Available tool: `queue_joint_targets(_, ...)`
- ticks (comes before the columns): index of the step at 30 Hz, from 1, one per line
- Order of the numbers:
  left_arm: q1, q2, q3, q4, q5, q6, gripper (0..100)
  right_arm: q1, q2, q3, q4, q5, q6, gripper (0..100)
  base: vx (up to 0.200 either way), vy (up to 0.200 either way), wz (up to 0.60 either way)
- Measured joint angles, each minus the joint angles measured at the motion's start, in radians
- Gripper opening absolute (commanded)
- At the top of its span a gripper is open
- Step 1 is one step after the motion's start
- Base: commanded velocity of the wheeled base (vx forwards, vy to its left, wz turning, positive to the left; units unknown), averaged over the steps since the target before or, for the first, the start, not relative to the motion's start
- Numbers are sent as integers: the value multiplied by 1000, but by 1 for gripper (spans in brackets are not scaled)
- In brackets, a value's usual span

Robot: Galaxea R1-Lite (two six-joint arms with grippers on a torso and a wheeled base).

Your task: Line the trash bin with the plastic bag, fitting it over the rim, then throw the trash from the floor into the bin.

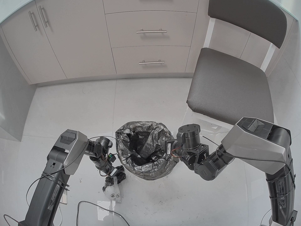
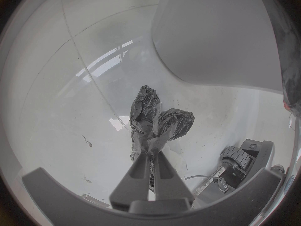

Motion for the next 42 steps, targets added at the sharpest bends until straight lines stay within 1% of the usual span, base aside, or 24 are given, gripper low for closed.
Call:
queue_joint_targets(4,2,0,0,13,0,-7,0,0,-2,2,1,0,0,100,0,0,0)
queue_joint_targets(7,4,-4,0,54,-2,-11,0,0,-4,6,6,5,0,100,0,0,0)
queue_joint_targets(12,13,-37,0,180,-13,-35,0,0,-13,10,12,15,-1,100,0,0,0)
queue_joint_targets(15,22,-73,0,282,-30,-40,0,1,-18,11,13,18,-3,100,0,0,0)
queue_joint_targets(20,35,-148,0,474,-75,-43,0,4,-27,13,15,20,-4,100,0,0,0)
queue_joint_targets(24,40,-211,0,602,-103,-41,0,5,-36,18,23,20,-7,100,0,0,0)
queue_joint_targets(28,39,-279,0,729,-135,-40,0,6,-63,30,81,31,-9,100,0,0,0)
queue_joint_targets(31,35,-332,0,805,-179,-40,0,3,-98,37,130,43,-10,100,0,0,0)
queue_joint_targets(35,32,-409,0,873,-220,-40,0,1,-156,42,190,51,-10,100,0,0,0)
queue_joint_targets(38,32,-465,0,891,-243,-42,0,1,-203,45,224,53,-11,100,0,0,0)
queue_joint_targets(42,39,-542,0,901,-330,-52,0,5,-273,50,279,53,-11,100,0,0,0)
